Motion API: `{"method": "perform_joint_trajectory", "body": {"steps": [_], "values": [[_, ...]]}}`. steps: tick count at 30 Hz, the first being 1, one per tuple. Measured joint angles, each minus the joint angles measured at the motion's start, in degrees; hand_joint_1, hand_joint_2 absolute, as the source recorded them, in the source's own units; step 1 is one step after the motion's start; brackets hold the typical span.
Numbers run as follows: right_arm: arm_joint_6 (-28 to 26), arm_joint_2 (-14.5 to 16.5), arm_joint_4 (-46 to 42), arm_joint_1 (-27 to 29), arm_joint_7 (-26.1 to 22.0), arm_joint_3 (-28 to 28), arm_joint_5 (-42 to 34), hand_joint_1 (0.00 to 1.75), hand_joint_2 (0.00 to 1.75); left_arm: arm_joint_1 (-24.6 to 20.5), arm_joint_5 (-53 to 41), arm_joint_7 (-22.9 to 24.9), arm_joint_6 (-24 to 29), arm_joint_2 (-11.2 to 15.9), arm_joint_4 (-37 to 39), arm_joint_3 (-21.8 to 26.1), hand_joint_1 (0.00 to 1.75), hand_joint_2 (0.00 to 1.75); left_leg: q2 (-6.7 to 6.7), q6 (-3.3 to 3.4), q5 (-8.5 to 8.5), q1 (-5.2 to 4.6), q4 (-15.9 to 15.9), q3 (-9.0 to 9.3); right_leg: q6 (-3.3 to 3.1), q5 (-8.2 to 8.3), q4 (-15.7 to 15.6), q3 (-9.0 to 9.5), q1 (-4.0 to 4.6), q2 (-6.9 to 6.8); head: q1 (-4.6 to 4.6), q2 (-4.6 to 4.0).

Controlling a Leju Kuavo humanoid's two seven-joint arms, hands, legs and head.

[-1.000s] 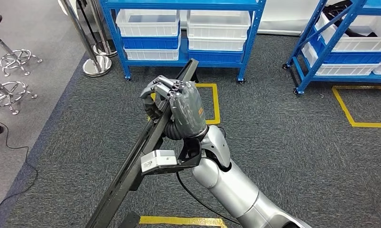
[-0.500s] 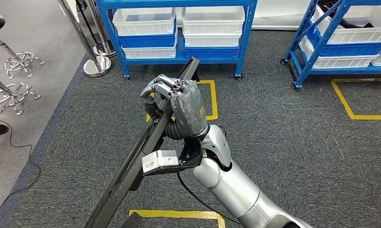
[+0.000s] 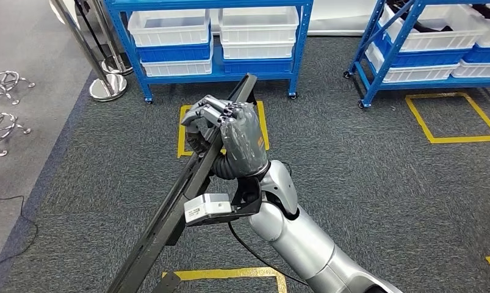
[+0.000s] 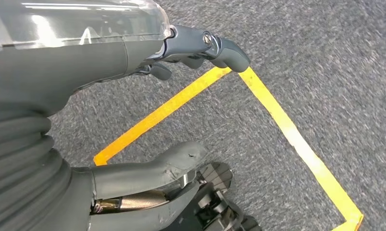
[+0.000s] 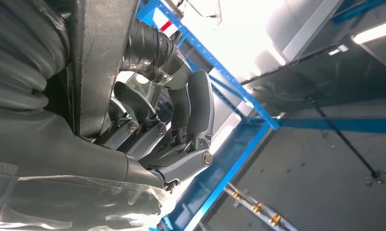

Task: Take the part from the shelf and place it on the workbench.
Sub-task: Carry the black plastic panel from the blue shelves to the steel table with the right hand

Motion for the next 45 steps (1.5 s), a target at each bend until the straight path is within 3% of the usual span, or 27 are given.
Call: {"method": "perform_joint_trajectory", "body": {"steps": [3, 5, 7, 9, 11, 13, 15, 17, 19, 21, 22, 24, 26, 28, 29, 31, 32, 34, 36, 38, 39, 41, 43, 45], "values": [[0.0, -0.1, -0.2, -0.1, 0.0, 0.0, 0.0, 1.75, 1.75, -0.1, 0.0, 0.1, 0.0, 0.0, 0.0, 0.1, 0.00, 1.75, 1.23, -0.90, -0.99, 0.14, 1.8, -0.53, 0.46, 4.64, -9.0, 4.09, -0.37, -2.69, 0.00, 0.00], [0.0, -0.1, -0.4, -0.2, -0.1, 0.0, 0.0, 1.75, 1.75, -0.1, 0.0, 0.2, 0.2, 0.0, 0.0, 0.2, 0.00, 1.75, 1.98, -1.64, -1.67, -0.06, 2.8, -0.92, -0.22, 5.06, -11.6, 5.10, -0.09, -3.59, -0.04, 0.00], [-0.1, -0.1, -0.5, -0.3, -0.1, -0.1, 0.1, 1.75, 1.75, -0.2, 0.1, 0.3, 0.4, 0.0, 0.0, 0.2, 0.00, 1.75, 2.87, -2.20, -1.90, -0.02, 3.0, -0.90, -1.25, 5.09, -11.5, 4.84, 0.16, -2.43, -0.07, 0.00], [-0.1, -0.1, -0.6, -0.4, -0.1, -0.1, 0.1, 1.75, 1.75, -0.4, 0.2, 0.4, 0.6, -0.1, 0.0, 0.3, 0.00, 1.75, 1.95, -2.75, -3.08, 0.33, 4.2, -1.24, -1.95, 5.41, -11.6, 4.75, 0.10, -1.36, -0.07, 0.00], [-0.1, -0.1, -0.7, -0.6, -0.1, -0.2, 0.2, 1.75, 1.75, -0.5, 0.4, 0.3, 0.6, -0.1, 0.0, 0.5, 0.00, 1.75, -0.49, -3.11, -6.41, 0.57, 9.4, -3.50, -2.47, 5.71, -11.8, 4.62, 0.07, -0.31, -0.07, 0.00], [-0.1, -0.1, -0.7, -0.6, -0.1, -0.2, 0.2, 1.75, 1.75, -0.4, 0.5, 0.3, 0.6, -0.1, 0.0, 0.7, 0.00, 1.75, -1.72, -3.10, -9.58, 0.59, 16.7, -6.91, -2.77, 5.88, -11.8, 4.40, 0.29, 0.88, -0.08, 0.00], [-0.1, -0.1, -0.6, -0.6, -0.1, -0.2, 0.2, 1.75, 1.75, -0.3, 0.5, 0.3, 0.6, -0.1, 0.0, 0.7, 0.00, 1.75, -1.98, -2.89, -9.97, 0.57, 19.8, -8.56, -2.88, 5.98, -11.7, 4.27, 0.51, 1.95, -0.08, 0.00], [-0.1, -0.1, -0.6, -0.6, -0.1, -0.2, 0.2, 1.75, 1.75, -0.3, 0.5, 0.3, 0.6, -0.1, 0.0, 0.8, 0.00, 1.75, -2.37, -2.34, -7.14, 0.49, 16.3, -7.02, -2.87, 6.05, -11.7, 4.31, 0.63, 3.12, -0.07, 0.00], [-0.2, -0.1, -0.6, -0.7, -0.1, -0.2, 0.3, 1.75, 1.75, -0.4, 0.6, 0.2, 0.7, -0.1, 0.0, 0.9, 0.00, 1.75, -4.52, -1.45, -3.41, 0.32, 8.8, -3.54, -2.67, 6.21, -11.8, 4.32, 0.66, 4.42, -0.05, 0.00], [-0.3, -0.2, -0.6, -0.7, -0.1, -0.3, 0.3, 1.75, 1.75, -0.4, 0.9, 0.0, 1.0, -0.1, 0.0, 1.3, 0.00, 1.75, -6.64, -0.81, -2.05, 0.06, 4.0, -1.30, -2.15, 6.54, -11.8, 4.05, 0.39, 5.55, -0.06, 0.00], [-0.3, -0.2, -0.6, -0.7, -0.1, -0.4, 0.3, 1.75, 1.75, -0.4, 1.0, 0.0, 1.3, -0.1, 0.0, 1.4, 0.00, 1.75, -6.94, -0.64, -2.19, -0.07, 3.4, -1.02, -1.78, 6.74, -11.9, 3.88, 0.20, 6.09, -0.08, 0.00], [-0.5, -0.4, -0.6, -0.7, -0.1, -0.9, 0.4, 1.75, 1.75, -0.6, 1.1, -0.1, 1.9, -0.2, 0.0, 1.6, 0.00, 1.75, -5.78, -0.40, -1.68, -0.11, 2.4, -0.60, -1.11, 7.06, -12.2, 3.74, 0.00, 6.44, -0.06, 0.00], [-0.7, -0.6, -0.6, -0.9, -0.1, -1.4, 0.4, 1.75, 1.75, -0.8, 1.1, -0.1, 1.8, -0.3, 0.0, 1.7, 0.00, 1.75, -4.33, -0.01, -0.92, 0.05, 1.0, -0.03, -0.69, 5.77, -10.8, 3.01, 0.20, 3.85, -0.04, 0.00], [-0.8, -0.8, -0.7, -1.1, -0.1, -1.5, 0.4, 1.75, 1.75, -0.8, 1.2, -0.3, 1.2, -0.4, 0.0, 1.9, 0.00, 1.75, -2.80, 0.30, -0.63, 0.02, 0.5, 0.10, -0.33, 2.42, -5.5, 0.51, 0.27, 0.90, -0.04, 0.00], [-0.8, -0.9, -0.7, -1.0, -0.1, -1.6, 0.4, 1.75, 1.75, -0.7, 1.2, -0.5, 1.1, -0.4, 0.0, 2.0, 0.00, 1.75, -1.95, 0.38, -0.65, 0.00, 0.5, 0.00, -0.09, 0.91, -2.3, -1.03, 0.20, 0.43, -0.04, 0.00], [-0.9, -1.2, -0.7, -0.8, -0.1, -1.9, 0.4, 1.75, 1.75, -0.4, 1.0, -1.3, 1.5, -0.4, 0.0, 2.1, 0.00, 1.75, -0.30, 0.28, -0.76, 0.04, 0.7, -0.20, 0.38, 0.61, 0.5, -2.20, -0.01, 0.01, -0.04, 0.00], [-1.0, -1.4, -0.7, -0.7, -0.1, -2.1, 0.4, 1.75, 1.75, -0.3, 1.0, -1.8, 1.9, -0.4, 0.0, 2.1, 0.00, 1.75, 0.46, 0.12, -0.89, 0.10, 1.0, -0.29, 0.58, 1.89, -1.2, -1.20, -0.14, -0.39, -0.04, 0.00], [-1.0, -1.6, -0.9, -0.6, -0.1, -2.5, 0.4, 1.75, 1.75, -0.3, 1.0, -2.6, 2.1, -0.5, 0.0, 2.1, 0.00, 1.75, 1.69, -0.44, -1.43, 0.10, 1.8, -0.49, 0.64, 4.64, -7.5, 2.50, -0.14, -2.43, -0.04, 0.00], [-1.1, -1.7, -1.2, -0.6, -0.1, -2.6, 0.4, 1.75, 1.75, -0.4, 1.2, -2.9, 2.1, -0.5, 0.0, 2.2, 0.00, 1.75, 2.63, -1.18, -2.08, -0.13, 2.7, -0.62, -0.14, 5.53, -11.3, 4.52, 0.10, -3.71, -0.05, 0.00], [-1.2, -1.8, -1.4, -0.6, -0.1, -2.7, 0.4, 1.75, 1.75, -0.5, 1.3, -3.2, 1.8, -0.5, 0.0, 2.3, 0.00, 1.75, 3.56, -1.80, -2.40, -0.23, 2.9, -0.49, -1.13, 5.46, -11.6, 4.38, 0.29, -2.87, -0.07, 0.00], [-1.3, -1.9, -1.5, -0.6, -0.2, -2.8, 0.4, 1.75, 1.75, -0.6, 1.4, -3.5, 1.4, -0.5, 0.0, 2.4, 0.00, 1.75, 3.67, -2.12, -2.57, -0.07, 3.0, -0.44, -1.50, 5.53, -11.6, 4.34, 0.28, -2.29, -0.06, 0.00], [-1.3, -1.9, -1.7, -0.6, -0.3, -2.8, 0.3, 1.75, 1.75, -0.8, 1.9, -4.3, -0.1, -0.6, 0.0, 2.7, 0.00, 1.75, 1.94, -2.68, -4.20, 0.23, 4.8, -1.04, -2.15, 5.81, -11.8, 4.28, 0.09, -1.16, -0.07, 0.00], [-1.3, -1.9, -1.7, -0.6, -0.6, -2.8, 0.3, 1.75, 1.75, -0.7, 2.3, -5.1, -2.1, -0.5, 0.0, 3.0, 0.00, 1.75, -0.84, -3.02, -7.73, 0.42, 10.7, -3.55, -2.56, 6.01, -11.8, 4.19, 0.07, -0.02, -0.07, 0.00], [-1.2, -1.9, -1.7, -0.4, -0.7, -2.8, 0.2, 1.75, 1.75, -0.4, 2.7, -5.6, -3.8, -0.5, 0.0, 3.3, 0.00, 1.75, -1.82, -3.01, -10.14, 0.43, 17.3, -6.73, -2.75, 6.12, -11.8, 4.13, 0.28, 1.36, -0.07, 0.00]]}}
